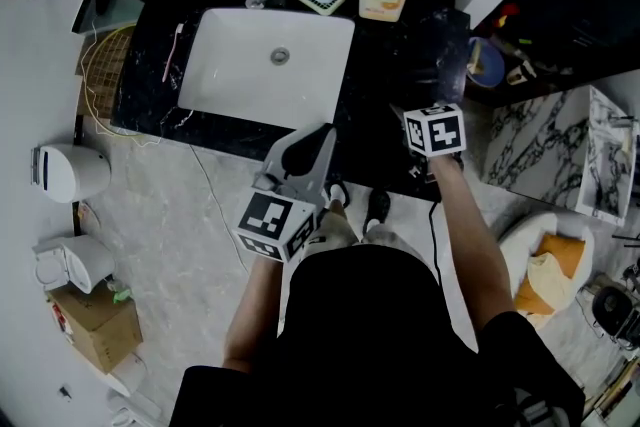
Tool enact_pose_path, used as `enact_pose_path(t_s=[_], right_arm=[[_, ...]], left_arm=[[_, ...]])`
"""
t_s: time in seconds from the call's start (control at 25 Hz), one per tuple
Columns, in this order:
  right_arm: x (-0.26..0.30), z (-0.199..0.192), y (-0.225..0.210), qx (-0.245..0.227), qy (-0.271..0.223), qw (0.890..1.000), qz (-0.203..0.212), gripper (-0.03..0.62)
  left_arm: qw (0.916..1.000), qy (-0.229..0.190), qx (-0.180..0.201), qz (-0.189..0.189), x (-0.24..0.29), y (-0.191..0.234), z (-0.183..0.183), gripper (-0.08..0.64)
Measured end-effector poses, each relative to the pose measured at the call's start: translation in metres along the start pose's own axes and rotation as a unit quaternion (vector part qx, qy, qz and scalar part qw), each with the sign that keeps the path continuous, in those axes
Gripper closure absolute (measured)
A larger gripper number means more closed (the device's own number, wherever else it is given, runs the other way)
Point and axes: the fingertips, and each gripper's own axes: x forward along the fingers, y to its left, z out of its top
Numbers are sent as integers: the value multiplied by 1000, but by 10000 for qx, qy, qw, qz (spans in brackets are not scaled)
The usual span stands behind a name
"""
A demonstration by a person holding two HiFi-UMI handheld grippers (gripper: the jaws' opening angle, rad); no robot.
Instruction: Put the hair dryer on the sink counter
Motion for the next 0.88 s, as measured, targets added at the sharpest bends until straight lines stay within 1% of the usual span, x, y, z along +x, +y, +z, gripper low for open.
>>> enact_pose_path(t_s=[0.36,0.6,0.88], right_arm=[[-17,8,-2,-33,-171,9998,56,371],[-35,10,1,-154,-312,9993,111,373],[-60,9,10,-338,-515,9978,234,399]], left_arm=[[10000,-50,48,-6,-2,-11,4,561],[9999,-123,47,5,-6,-24,5,561],[9997,-235,91,78,-16,-46,6,561]])
